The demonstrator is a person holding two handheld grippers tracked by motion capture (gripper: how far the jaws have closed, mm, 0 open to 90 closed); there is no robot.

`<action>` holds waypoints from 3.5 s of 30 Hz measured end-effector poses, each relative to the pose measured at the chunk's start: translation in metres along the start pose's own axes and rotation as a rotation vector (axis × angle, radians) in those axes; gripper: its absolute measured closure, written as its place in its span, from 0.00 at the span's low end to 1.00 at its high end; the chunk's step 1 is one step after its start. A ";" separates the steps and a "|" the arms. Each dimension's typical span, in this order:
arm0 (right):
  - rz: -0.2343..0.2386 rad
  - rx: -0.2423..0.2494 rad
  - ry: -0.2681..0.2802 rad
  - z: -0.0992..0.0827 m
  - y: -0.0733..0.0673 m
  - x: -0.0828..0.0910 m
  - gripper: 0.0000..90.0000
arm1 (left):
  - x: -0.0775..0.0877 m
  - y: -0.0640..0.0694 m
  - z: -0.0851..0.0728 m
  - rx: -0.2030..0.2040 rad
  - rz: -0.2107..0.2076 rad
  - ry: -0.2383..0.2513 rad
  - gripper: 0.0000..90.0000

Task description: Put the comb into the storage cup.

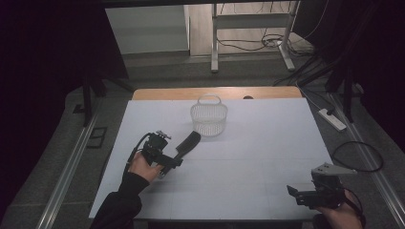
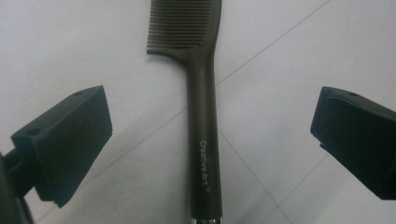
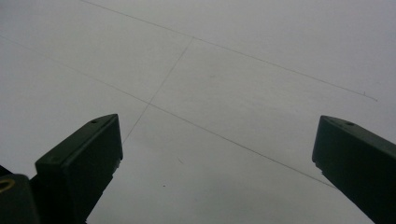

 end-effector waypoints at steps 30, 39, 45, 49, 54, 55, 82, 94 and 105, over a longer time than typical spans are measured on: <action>0.004 0.001 -0.004 0.000 0.000 0.000 0.02 | -0.042 0.002 0.006 -0.040 0.044 -0.123 0.00; 0.006 0.004 -0.003 -0.001 -0.001 0.000 0.02 | -0.050 0.003 0.001 -0.081 0.113 -0.153 0.00; 0.005 0.005 -0.003 -0.001 -0.001 0.000 0.02 | -0.045 0.004 0.001 -0.086 0.114 -0.168 0.06; 0.004 0.005 -0.003 -0.001 -0.001 0.000 0.02 | -0.038 0.003 0.001 -0.071 0.113 -0.150 0.30; 0.003 0.005 -0.003 -0.001 -0.001 0.000 0.02 | -0.033 0.005 0.000 -0.075 0.112 -0.141 0.60; 0.004 0.005 -0.002 -0.001 -0.001 0.000 0.02 | -0.032 0.005 -0.001 -0.076 0.112 -0.141 0.65; 0.005 0.009 0.000 -0.001 -0.001 0.001 0.02 | -0.022 -0.003 -0.010 0.010 0.082 -0.096 0.80; 0.008 0.010 0.000 -0.001 -0.001 0.001 0.02 | -0.014 0.000 -0.012 0.004 0.079 -0.060 0.80; 0.009 0.012 0.003 0.000 -0.002 0.001 0.02 | 0.002 0.006 -0.012 0.006 0.062 0.014 0.80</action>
Point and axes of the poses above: each handheld gripper's, and its own axes: x roughly backward along the jaws, z roughly out of its top, y roughly to its right, the point moved 10 cm from there along -x, roughly forward along the jaws, and after that the axes turned 4 degrees about z, right-handed, at the moved point
